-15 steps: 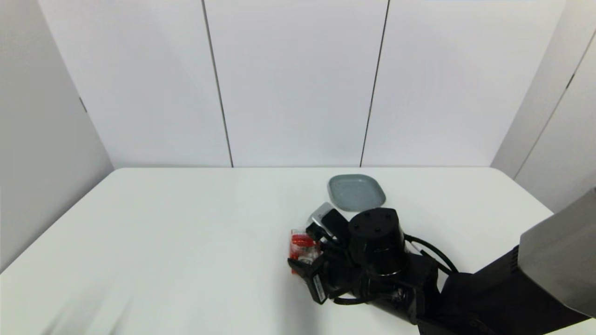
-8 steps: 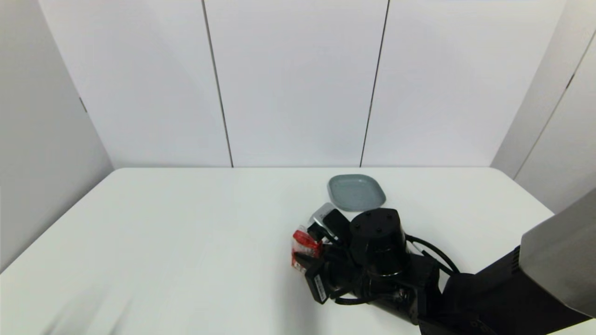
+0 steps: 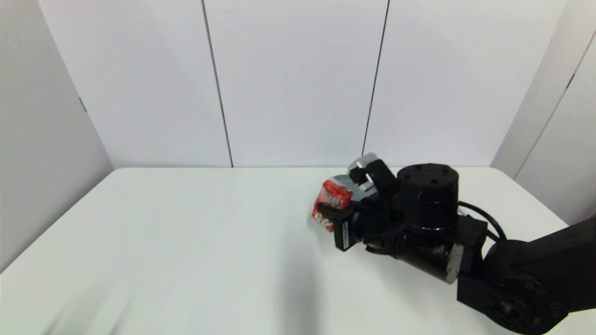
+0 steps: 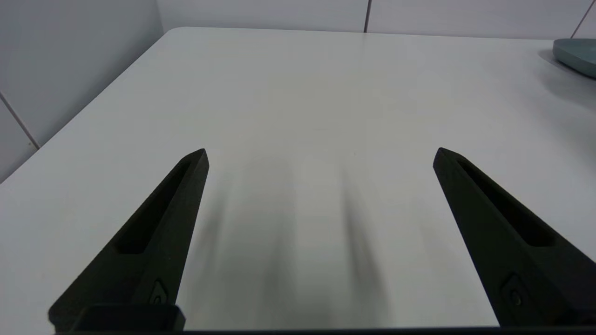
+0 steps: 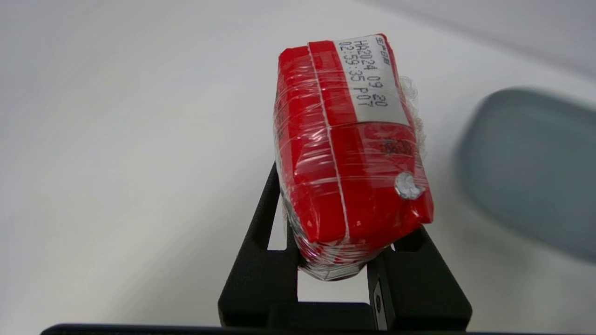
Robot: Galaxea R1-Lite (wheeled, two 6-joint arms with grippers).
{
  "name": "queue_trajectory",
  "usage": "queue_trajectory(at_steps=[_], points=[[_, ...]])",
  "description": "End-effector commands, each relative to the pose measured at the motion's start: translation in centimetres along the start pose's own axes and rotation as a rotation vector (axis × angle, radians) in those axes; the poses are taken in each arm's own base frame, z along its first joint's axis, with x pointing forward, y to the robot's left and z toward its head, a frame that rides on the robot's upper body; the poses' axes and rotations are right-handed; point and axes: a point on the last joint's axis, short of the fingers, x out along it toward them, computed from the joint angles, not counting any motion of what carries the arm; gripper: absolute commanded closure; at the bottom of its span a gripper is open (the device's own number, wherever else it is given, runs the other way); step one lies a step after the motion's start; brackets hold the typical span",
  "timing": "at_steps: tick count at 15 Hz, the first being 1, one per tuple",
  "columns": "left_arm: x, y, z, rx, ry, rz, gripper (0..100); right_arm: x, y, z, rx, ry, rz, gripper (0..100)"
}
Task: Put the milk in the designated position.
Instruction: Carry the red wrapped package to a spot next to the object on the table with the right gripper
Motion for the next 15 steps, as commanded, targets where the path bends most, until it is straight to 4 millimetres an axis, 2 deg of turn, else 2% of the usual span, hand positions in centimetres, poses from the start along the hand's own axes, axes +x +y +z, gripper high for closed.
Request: queue_trajectory(at_steps=[1,4,6,9,12,15], points=[[0.0,0.0,0.0,0.0,-0.001,0.0,0,-2.7,-7.2,3.2,0.049,-0.093,-0.218,100],[0.0,0.0,0.0,0.0,-0.001,0.0,0,-4.8,-13.3,2.6,0.093,-0.037,-0.366,100],[0.0,0.0,0.0,0.0,-0.001,0.0,0,-5.6,-15.9,1.9,0.115,-0.019,-0.403,100],[0.0,0.0,0.0,0.0,-0.001,0.0,0,-4.9,-17.5,0.1,0.143,0.029,-0.332,100],[0.0,0.0,0.0,0.0,-0.001,0.0,0,-2.1,-18.1,-2.0,0.159,0.087,-0.297,100],[0.0,0.0,0.0,0.0,-0.001,0.0,0,0.1,-18.7,-2.7,0.133,0.083,-0.266,100]])
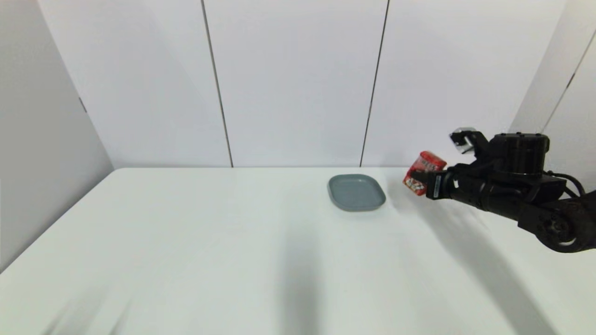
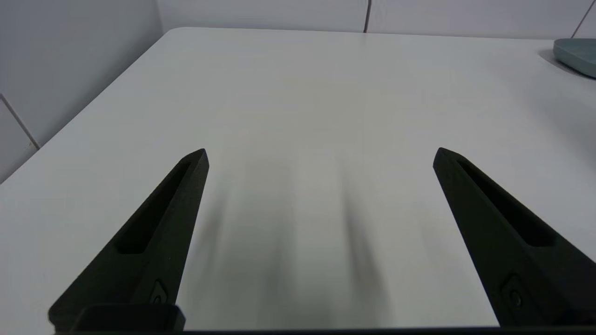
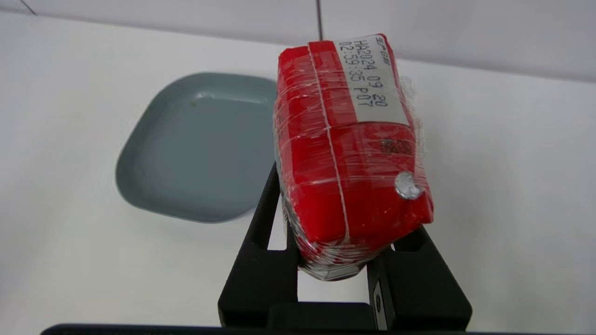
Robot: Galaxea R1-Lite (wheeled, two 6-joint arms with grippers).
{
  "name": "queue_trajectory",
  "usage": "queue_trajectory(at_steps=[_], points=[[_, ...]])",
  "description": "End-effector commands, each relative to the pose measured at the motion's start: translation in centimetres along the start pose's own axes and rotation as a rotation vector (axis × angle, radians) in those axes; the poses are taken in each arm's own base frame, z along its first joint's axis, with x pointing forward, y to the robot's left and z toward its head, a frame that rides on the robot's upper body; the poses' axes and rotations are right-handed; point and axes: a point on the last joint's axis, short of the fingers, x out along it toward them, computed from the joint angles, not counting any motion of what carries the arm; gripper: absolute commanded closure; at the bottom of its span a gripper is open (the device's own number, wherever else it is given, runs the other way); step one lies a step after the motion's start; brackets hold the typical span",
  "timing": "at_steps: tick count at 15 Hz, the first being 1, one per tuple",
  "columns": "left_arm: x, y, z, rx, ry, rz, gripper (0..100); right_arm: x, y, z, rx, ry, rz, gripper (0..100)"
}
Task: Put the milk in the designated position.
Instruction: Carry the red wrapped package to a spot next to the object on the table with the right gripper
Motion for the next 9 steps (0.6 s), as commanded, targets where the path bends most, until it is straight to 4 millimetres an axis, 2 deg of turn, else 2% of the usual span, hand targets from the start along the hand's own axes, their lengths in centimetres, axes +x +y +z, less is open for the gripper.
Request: queue_trajectory(at_steps=[1,9], points=[[0.0,0.0,0.0,-0.001,-0.001,0.0,0,3.9,-0.4,-1.5,-0.027,0.016,0.026,100],[0.0,0.0,0.0,-0.001,-0.001,0.0,0,5.6,-3.0,-2.2,-0.09,-0.025,-0.03,100]])
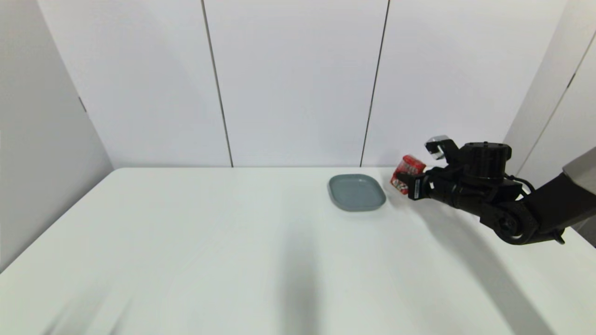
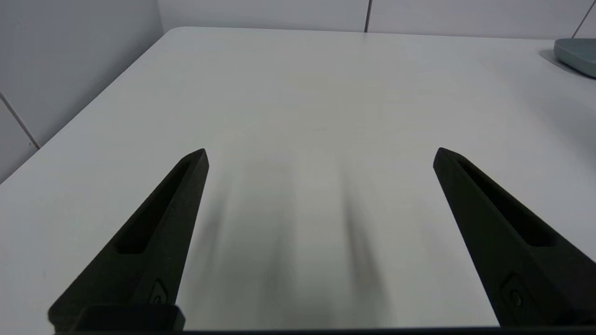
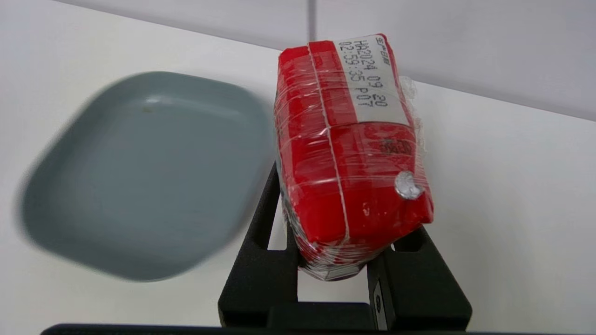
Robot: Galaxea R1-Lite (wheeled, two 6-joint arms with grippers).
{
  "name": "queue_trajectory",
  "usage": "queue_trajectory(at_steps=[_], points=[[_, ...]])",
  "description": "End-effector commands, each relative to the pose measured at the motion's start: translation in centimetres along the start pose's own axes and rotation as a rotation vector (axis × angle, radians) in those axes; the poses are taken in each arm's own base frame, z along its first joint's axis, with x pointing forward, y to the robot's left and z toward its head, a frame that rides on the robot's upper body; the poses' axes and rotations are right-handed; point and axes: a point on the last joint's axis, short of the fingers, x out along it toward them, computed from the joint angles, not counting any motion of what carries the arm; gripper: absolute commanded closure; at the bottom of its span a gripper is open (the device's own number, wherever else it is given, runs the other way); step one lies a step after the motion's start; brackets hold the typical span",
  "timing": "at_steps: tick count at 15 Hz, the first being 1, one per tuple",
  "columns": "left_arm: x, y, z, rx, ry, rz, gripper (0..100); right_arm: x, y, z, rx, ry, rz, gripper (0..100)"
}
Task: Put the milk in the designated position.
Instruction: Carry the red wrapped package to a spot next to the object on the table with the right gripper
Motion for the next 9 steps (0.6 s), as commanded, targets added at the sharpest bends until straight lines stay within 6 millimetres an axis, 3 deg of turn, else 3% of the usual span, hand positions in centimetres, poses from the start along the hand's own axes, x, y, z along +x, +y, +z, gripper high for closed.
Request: queue_trajectory(at_steps=[1,6,7,9], points=[[0.0,0.0,0.01,-0.001,-0.001,0.0,0,0.78,-1.22,-0.59,0.002,0.004,-0.023,100],[0.0,0.0,0.01,0.001,-0.001,0.0,0,1.11,-1.54,-0.7,0.004,0.003,-0.029,100],[0.0,0.0,0.01,-0.001,-0.001,0.0,0,1.13,-1.49,-0.69,0.003,0.003,-0.028,0],[0.0,0.0,0.01,-0.001,-0.001,0.0,0,1.29,-1.46,-0.82,0.004,0.005,-0.026,0]])
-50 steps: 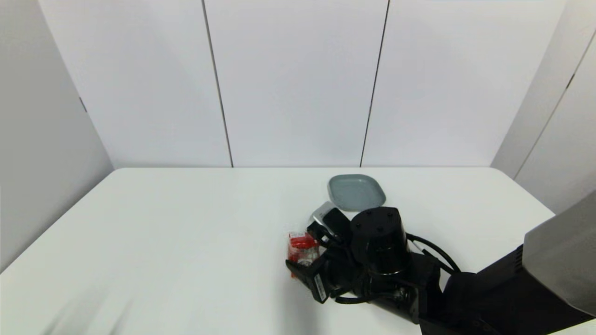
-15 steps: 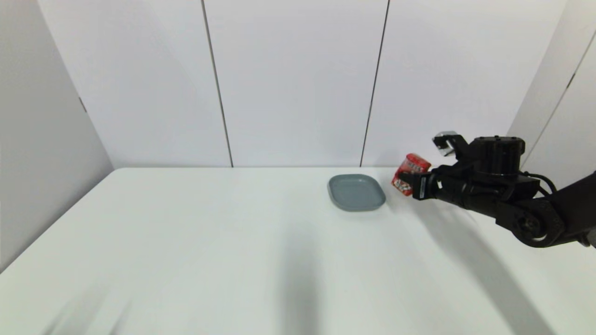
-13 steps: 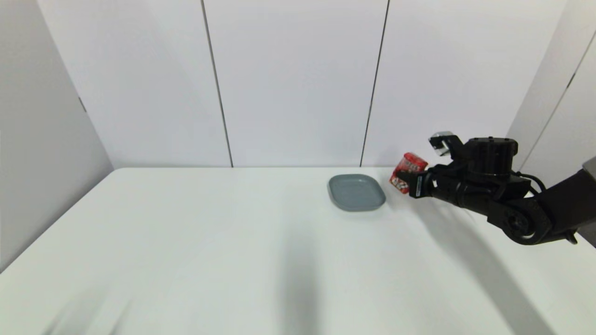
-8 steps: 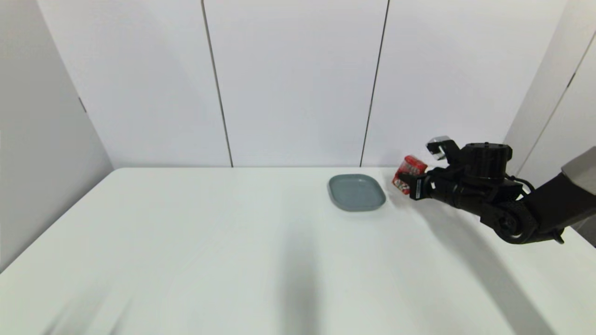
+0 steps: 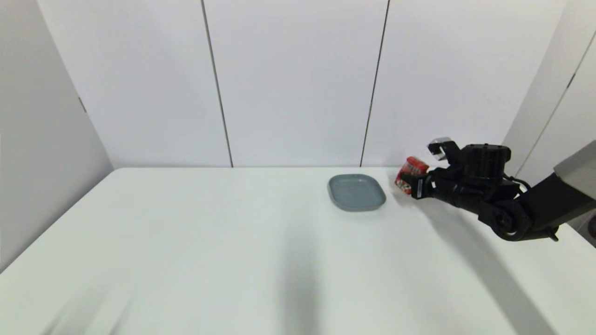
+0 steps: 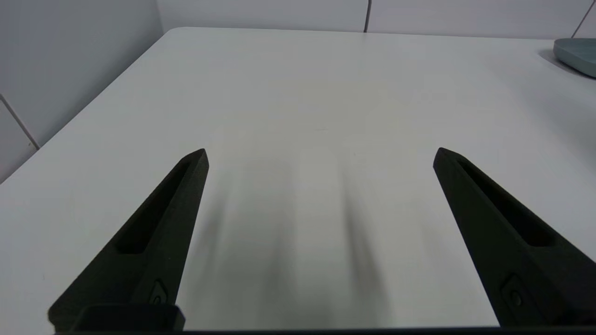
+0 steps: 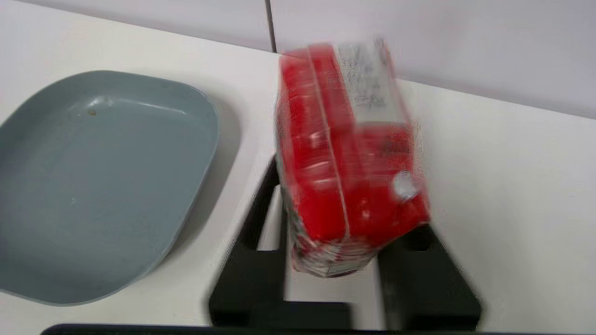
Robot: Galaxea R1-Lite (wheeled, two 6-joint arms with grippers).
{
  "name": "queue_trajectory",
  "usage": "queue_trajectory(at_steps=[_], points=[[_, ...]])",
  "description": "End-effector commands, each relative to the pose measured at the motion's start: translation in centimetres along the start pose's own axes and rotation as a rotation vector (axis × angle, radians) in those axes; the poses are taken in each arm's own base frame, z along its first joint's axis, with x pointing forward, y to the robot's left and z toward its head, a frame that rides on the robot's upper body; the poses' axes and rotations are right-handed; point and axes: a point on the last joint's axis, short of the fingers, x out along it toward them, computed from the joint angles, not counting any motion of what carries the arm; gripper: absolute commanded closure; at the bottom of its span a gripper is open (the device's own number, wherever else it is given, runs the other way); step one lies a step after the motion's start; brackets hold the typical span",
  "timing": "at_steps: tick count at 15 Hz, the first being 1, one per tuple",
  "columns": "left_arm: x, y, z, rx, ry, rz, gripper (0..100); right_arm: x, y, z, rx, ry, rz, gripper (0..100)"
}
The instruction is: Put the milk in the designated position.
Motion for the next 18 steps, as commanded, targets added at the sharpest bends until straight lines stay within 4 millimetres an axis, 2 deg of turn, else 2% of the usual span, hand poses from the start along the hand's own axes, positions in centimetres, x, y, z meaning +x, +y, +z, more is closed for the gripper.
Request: queue_trajectory(at_steps=[1,6,12,15,18], points=[[0.0,0.0,0.0,0.0,-0.001,0.0,0,0.3,0.1,-0.2,-0.001,0.002,0.004,0],[0.0,0.0,0.0,0.0,-0.001,0.0,0,0.2,0.2,0.0,-0.001,-0.001,0.008,0],[0.0,0.0,0.0,0.0,-0.001,0.0,0,-1.9,0.7,2.7,-0.005,-0.056,0.009,0],[0.0,0.0,0.0,0.0,-0.001,0.002,0,-4.4,1.2,4.7,-0.004,-0.055,0.014,0],[0.0,0.0,0.0,0.0,-0.001,0.0,0,-8.9,1.8,7.2,-0.007,-0.072,0.007,0]])
